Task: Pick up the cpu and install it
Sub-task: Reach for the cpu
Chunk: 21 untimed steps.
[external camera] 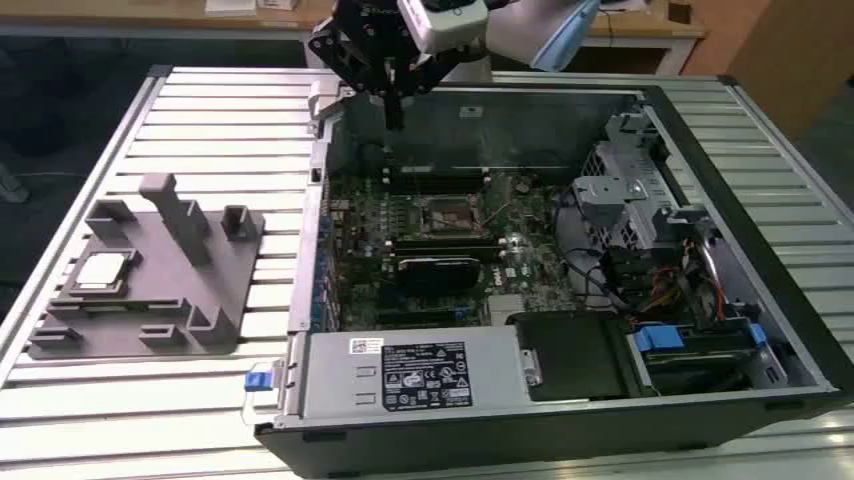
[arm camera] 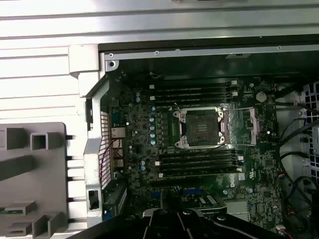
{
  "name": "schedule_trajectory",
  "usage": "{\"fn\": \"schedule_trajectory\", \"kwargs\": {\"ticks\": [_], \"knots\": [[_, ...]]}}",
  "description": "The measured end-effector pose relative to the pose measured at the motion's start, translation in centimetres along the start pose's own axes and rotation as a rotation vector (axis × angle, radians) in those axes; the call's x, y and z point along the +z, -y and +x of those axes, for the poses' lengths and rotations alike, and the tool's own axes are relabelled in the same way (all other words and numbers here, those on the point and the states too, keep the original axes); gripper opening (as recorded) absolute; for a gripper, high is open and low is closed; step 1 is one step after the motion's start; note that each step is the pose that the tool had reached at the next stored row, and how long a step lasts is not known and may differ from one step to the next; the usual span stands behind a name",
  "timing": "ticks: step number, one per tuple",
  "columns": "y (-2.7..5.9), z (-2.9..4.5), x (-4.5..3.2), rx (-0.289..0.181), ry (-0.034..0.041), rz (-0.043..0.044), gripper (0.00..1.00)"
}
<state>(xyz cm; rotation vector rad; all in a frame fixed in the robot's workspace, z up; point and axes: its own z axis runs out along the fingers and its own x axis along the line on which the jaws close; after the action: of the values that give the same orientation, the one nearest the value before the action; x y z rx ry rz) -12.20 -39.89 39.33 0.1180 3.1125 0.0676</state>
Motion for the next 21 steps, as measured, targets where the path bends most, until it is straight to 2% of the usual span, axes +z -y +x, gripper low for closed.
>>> {"fn": "schedule_trajectory", "kwargs": {"ticks": [10,21], "knots": [[0.00,0.06,-0.01,0.000,0.0000,0.0001,0.11],[0.09,1.22,-0.03,0.000,0.0002,-0.0001,0.11]]}}
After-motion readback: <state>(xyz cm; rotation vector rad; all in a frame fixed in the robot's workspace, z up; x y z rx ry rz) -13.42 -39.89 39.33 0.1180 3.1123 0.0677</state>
